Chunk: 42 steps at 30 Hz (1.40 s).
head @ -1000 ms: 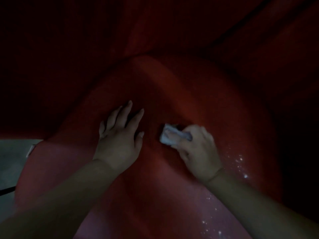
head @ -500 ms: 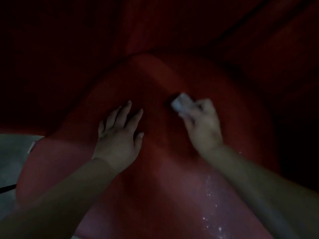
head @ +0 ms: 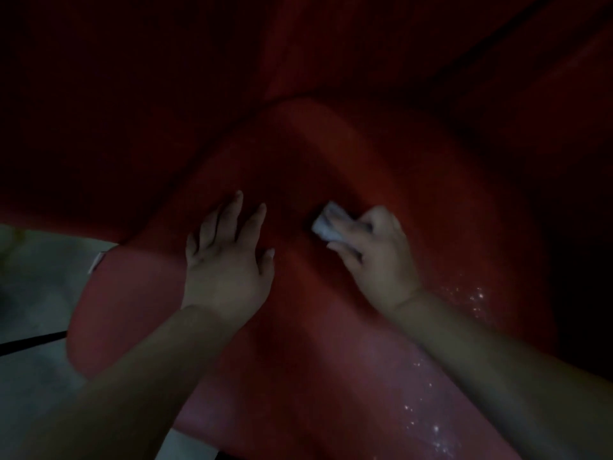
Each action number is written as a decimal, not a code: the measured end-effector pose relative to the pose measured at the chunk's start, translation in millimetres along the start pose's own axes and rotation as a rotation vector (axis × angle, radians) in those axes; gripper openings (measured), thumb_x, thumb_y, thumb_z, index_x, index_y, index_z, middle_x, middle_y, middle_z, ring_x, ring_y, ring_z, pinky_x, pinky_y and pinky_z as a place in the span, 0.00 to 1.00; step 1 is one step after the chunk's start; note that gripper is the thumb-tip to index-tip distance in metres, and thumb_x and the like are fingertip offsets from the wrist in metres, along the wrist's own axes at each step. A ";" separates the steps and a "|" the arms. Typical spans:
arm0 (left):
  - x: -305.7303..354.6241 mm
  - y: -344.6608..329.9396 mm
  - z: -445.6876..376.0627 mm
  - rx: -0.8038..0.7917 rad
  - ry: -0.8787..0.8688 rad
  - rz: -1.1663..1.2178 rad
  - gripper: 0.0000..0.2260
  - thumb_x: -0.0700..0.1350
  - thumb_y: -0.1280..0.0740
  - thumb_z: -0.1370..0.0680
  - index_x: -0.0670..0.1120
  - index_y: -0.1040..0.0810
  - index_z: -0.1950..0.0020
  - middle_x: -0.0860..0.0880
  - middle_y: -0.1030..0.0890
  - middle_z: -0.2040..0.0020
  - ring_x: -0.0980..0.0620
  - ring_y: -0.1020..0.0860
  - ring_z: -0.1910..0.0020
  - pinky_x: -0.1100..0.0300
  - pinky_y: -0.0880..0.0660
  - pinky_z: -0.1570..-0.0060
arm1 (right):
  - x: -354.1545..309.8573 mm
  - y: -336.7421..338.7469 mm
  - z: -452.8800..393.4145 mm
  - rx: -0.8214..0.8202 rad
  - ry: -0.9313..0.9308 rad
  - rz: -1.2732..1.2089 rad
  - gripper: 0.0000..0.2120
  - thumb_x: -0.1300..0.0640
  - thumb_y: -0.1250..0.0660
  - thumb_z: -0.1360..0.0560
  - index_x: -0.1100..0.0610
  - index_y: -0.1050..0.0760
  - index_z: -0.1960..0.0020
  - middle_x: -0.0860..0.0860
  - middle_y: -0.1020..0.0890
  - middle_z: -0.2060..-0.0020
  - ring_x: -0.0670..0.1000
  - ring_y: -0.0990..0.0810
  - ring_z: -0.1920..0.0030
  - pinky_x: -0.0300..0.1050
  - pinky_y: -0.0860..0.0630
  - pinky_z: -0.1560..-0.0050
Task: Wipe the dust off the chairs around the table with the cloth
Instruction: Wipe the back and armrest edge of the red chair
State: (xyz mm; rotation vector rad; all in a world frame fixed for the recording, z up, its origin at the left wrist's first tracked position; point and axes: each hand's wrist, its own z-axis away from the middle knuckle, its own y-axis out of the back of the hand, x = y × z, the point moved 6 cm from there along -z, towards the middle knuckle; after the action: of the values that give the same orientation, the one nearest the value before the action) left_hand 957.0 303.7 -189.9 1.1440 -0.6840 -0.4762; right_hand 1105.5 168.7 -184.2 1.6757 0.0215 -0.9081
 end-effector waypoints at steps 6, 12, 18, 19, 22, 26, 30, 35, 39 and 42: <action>-31.2 -4.1 13.2 0.001 0.001 -0.034 0.30 0.56 0.37 0.25 0.53 0.38 0.24 0.47 0.42 0.22 0.41 0.41 0.28 0.38 0.38 0.34 | 27.7 6.0 -81.4 0.262 -0.217 0.209 0.19 0.51 0.35 0.23 0.48 0.28 0.32 0.58 0.28 0.46 0.60 0.29 0.46 0.56 0.28 0.45; -58.3 0.4 30.0 -0.004 0.027 -0.012 0.30 0.57 0.39 0.25 0.54 0.39 0.23 0.48 0.43 0.22 0.40 0.40 0.28 0.40 0.37 0.34 | -62.0 -53.3 19.1 0.042 -0.017 0.113 0.19 0.51 0.31 0.27 0.47 0.23 0.36 0.56 0.27 0.51 0.59 0.28 0.52 0.51 0.29 0.54; -88.2 5.2 57.0 -0.013 0.033 -0.019 0.29 0.55 0.37 0.25 0.53 0.38 0.24 0.46 0.41 0.23 0.41 0.38 0.29 0.40 0.36 0.34 | -44.4 -29.9 -0.1 0.174 -0.068 0.182 0.18 0.55 0.31 0.26 0.53 0.23 0.36 0.60 0.26 0.53 0.63 0.25 0.52 0.54 0.27 0.54; -92.7 4.4 60.0 -0.018 0.041 -0.020 0.29 0.55 0.37 0.25 0.53 0.39 0.24 0.46 0.41 0.23 0.40 0.38 0.29 0.40 0.36 0.34 | -34.3 -24.5 -22.6 0.254 -0.126 0.196 0.19 0.54 0.33 0.24 0.51 0.25 0.33 0.61 0.26 0.50 0.63 0.26 0.50 0.55 0.27 0.51; -103.8 1.8 65.7 -0.007 0.037 -0.004 0.29 0.54 0.36 0.25 0.52 0.39 0.24 0.45 0.40 0.23 0.39 0.39 0.28 0.40 0.36 0.34 | -39.7 -42.0 -73.9 0.301 -0.208 0.169 0.19 0.52 0.37 0.22 0.51 0.27 0.32 0.60 0.27 0.45 0.62 0.27 0.45 0.53 0.29 0.45; -116.2 1.9 69.3 0.041 0.030 0.013 0.28 0.50 0.34 0.25 0.49 0.35 0.25 0.44 0.37 0.25 0.39 0.37 0.30 0.41 0.35 0.35 | -114.2 -97.3 -39.1 0.109 0.030 0.149 0.15 0.53 0.33 0.25 0.53 0.21 0.39 0.59 0.23 0.45 0.62 0.26 0.46 0.54 0.29 0.50; -130.1 6.3 76.3 0.048 0.101 0.051 0.27 0.49 0.35 0.25 0.47 0.35 0.26 0.42 0.35 0.26 0.37 0.36 0.30 0.39 0.35 0.34 | -140.9 -97.7 33.4 -0.032 0.197 0.052 0.18 0.54 0.28 0.29 0.48 0.20 0.40 0.56 0.22 0.52 0.59 0.24 0.54 0.54 0.27 0.55; -144.9 8.6 79.8 0.035 0.134 0.037 0.28 0.50 0.34 0.25 0.48 0.35 0.26 0.42 0.36 0.26 0.37 0.37 0.29 0.40 0.36 0.33 | -88.1 -66.4 -23.4 0.128 0.036 0.233 0.15 0.52 0.31 0.26 0.53 0.20 0.40 0.59 0.23 0.50 0.62 0.24 0.50 0.54 0.27 0.52; -146.1 6.1 80.3 0.027 0.113 0.043 0.29 0.50 0.34 0.25 0.47 0.35 0.26 0.42 0.37 0.25 0.36 0.38 0.29 0.41 0.37 0.33 | -95.6 -77.2 -39.1 0.203 -0.057 0.127 0.16 0.53 0.30 0.26 0.54 0.23 0.39 0.58 0.24 0.51 0.60 0.24 0.51 0.56 0.25 0.52; -139.4 7.3 80.1 0.024 0.060 0.039 0.28 0.49 0.33 0.25 0.47 0.34 0.26 0.40 0.36 0.26 0.36 0.37 0.30 0.41 0.37 0.33 | -129.5 -103.1 25.4 0.074 0.144 0.087 0.17 0.50 0.33 0.27 0.50 0.22 0.39 0.58 0.24 0.54 0.60 0.25 0.56 0.54 0.25 0.59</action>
State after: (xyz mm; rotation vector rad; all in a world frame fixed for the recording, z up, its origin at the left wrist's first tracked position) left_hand 801.9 345.6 -197.5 1.1616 -0.6600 -0.4002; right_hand 953.4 237.9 -196.3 1.7943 0.0130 -0.7296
